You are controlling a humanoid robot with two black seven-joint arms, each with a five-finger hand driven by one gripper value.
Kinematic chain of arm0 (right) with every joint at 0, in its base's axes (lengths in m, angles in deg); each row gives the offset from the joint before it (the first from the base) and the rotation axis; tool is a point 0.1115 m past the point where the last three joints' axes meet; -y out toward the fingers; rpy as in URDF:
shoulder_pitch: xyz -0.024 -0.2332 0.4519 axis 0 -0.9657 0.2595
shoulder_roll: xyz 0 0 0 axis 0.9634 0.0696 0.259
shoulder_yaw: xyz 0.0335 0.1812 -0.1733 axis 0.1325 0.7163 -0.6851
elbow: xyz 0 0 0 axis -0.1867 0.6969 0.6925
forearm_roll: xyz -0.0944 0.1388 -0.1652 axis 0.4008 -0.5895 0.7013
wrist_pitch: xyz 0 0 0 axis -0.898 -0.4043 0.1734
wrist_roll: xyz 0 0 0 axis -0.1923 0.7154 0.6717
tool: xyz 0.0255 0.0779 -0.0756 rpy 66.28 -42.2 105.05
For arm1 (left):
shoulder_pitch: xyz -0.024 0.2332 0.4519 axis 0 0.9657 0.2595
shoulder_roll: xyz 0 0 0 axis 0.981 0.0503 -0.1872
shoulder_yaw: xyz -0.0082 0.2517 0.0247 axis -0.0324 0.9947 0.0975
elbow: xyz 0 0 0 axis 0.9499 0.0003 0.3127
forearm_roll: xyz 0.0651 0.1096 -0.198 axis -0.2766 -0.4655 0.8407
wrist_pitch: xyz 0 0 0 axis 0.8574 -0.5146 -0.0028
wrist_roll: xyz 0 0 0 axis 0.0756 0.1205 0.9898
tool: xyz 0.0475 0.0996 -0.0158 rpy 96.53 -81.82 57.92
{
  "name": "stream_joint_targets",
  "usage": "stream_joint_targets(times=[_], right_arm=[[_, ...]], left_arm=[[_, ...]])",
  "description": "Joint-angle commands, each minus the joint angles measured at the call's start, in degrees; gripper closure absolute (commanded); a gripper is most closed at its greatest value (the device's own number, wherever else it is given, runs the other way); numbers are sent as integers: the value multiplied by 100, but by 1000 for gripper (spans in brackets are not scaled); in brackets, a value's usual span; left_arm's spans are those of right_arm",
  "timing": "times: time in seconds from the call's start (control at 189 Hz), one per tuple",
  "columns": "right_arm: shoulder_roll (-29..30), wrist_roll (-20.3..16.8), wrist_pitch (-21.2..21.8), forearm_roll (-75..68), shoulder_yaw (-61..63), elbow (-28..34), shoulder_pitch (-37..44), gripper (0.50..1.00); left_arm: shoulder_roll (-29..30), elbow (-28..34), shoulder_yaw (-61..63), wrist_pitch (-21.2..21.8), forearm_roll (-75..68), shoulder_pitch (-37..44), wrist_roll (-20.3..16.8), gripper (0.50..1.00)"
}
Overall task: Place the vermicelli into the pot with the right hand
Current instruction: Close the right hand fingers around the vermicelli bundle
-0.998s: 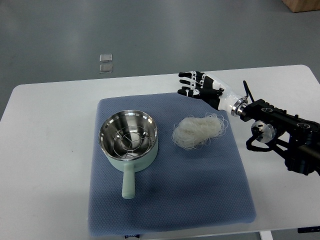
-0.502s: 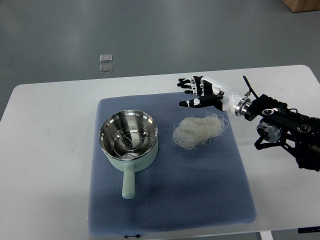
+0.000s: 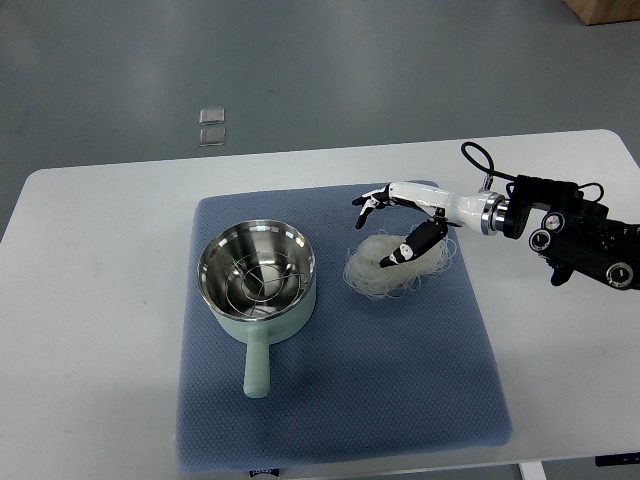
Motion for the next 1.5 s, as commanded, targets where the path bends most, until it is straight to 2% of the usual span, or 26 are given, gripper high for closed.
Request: stream_joint_targets(times=[0.0, 0.201, 0.565, 0.612, 0.623, 0.634, 0.644, 0.697, 0.723, 0.729, 0.734, 0.739, 0.744, 0.75, 0.755, 0.829, 1.22, 1.494], right_arm=[[12, 1, -24, 278, -101, -7, 17, 570], [30, 1, -50, 445, -171, -25, -10, 570], [21, 18, -806, 586, -663, -86, -10, 587], [21, 18, -815, 612, -689, -86, -10, 617], [21, 18, -815, 621, -698, -86, -10, 630], [21, 27, -815, 638, -707, -86, -1, 664], [21, 27, -815, 638, -707, -86, -1, 664], [21, 27, -823, 717, -707, -86, -10, 736], [21, 27, -832, 779, -707, -86, -10, 801], [21, 27, -832, 779, -707, -86, -10, 801], [21, 27, -832, 796, -707, -86, -10, 828], [21, 27, -832, 797, -707, -86, -10, 828], [21, 27, -841, 823, -707, -86, -10, 854], [21, 27, -841, 823, -707, -86, -10, 854], [21, 27, -841, 840, -707, -86, -10, 877], [21, 27, -885, 999, -707, -86, -1, 997], [-41, 27, -894, 1069, -698, -78, 149, 1000], [-128, 27, -894, 1025, -672, -78, 737, 1000]], left_arm=[[0, -3, 0, 0, -1, -6, 3, 500], [0, -3, 0, -9, 8, 3, -6, 500], [0, -3, 0, 0, -1, -6, 3, 500], [0, 5, 0, 0, -1, 3, -6, 500], [0, 5, 0, 0, -1, 3, -6, 500], [0, 5, 0, 0, -1, -6, 3, 500], [0, 5, 0, 0, -1, -6, 3, 500], [0, 5, 0, 0, -1, 3, -6, 500], [0, -3, 0, -9, -1, -6, 3, 500], [0, -3, 0, -9, -1, -6, 3, 500], [0, 5, 0, 0, -1, -6, -6, 500], [0, 5, 0, 0, -1, -6, -6, 500], [0, 5, 0, 0, -1, 3, -6, 500], [0, 5, 0, 0, -1, 3, -6, 500], [0, -3, 0, 0, -1, 3, 3, 500], [0, -3, 0, 0, -1, 3, -6, 500], [0, 5, 0, 0, -1, 3, -6, 500], [0, 5, 0, 0, 8, 3, -6, 500]])
